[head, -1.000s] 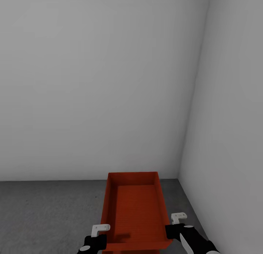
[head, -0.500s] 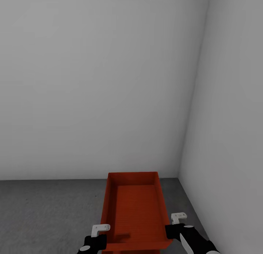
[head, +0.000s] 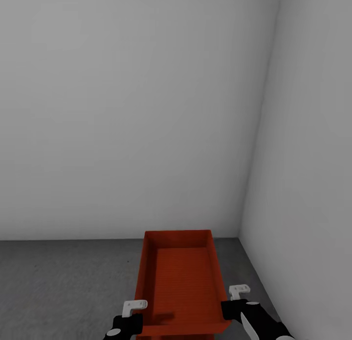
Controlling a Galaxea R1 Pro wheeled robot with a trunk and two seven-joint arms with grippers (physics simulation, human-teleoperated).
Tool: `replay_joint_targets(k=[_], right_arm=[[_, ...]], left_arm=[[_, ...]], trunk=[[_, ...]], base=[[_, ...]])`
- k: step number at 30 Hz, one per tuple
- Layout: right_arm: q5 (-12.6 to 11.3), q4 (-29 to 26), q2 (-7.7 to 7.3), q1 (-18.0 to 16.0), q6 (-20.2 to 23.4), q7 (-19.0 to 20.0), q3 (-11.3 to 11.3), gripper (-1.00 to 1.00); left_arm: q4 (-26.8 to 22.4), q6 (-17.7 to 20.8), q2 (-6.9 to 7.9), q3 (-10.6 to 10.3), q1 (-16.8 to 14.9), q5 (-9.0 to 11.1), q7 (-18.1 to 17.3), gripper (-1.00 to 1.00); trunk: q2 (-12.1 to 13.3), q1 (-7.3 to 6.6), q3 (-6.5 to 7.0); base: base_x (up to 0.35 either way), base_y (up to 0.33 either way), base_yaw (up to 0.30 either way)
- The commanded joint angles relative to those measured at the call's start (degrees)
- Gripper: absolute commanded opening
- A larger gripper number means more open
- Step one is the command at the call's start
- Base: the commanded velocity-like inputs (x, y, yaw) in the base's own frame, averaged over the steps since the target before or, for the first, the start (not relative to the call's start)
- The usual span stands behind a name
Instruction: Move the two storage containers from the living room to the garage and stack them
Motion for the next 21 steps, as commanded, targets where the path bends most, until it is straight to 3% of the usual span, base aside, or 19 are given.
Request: replay_joint_targets(k=[1, 21], right_arm=[[-0.48, 0.06, -0.47, 0.01, 0.39, 1.28, 0.23, -1.00], [-0.40, 0.06, -0.50, 0.01, 0.38, 2.56, 0.30, -1.00]], left_arm=[[-0.22, -1.96, 2.20, -0.87, -0.06, 0.26, 0.25, -1.00], [-0.30, -1.96, 2.20, -0.87, -0.06, 0.26, 0.25, -1.00]], trunk=[[-0.03, -0.01, -0.06], [-0.03, -0.01, -0.65]], base=[[0.000, 0.000, 0.000], [0.000, 0.000, 0.000]])
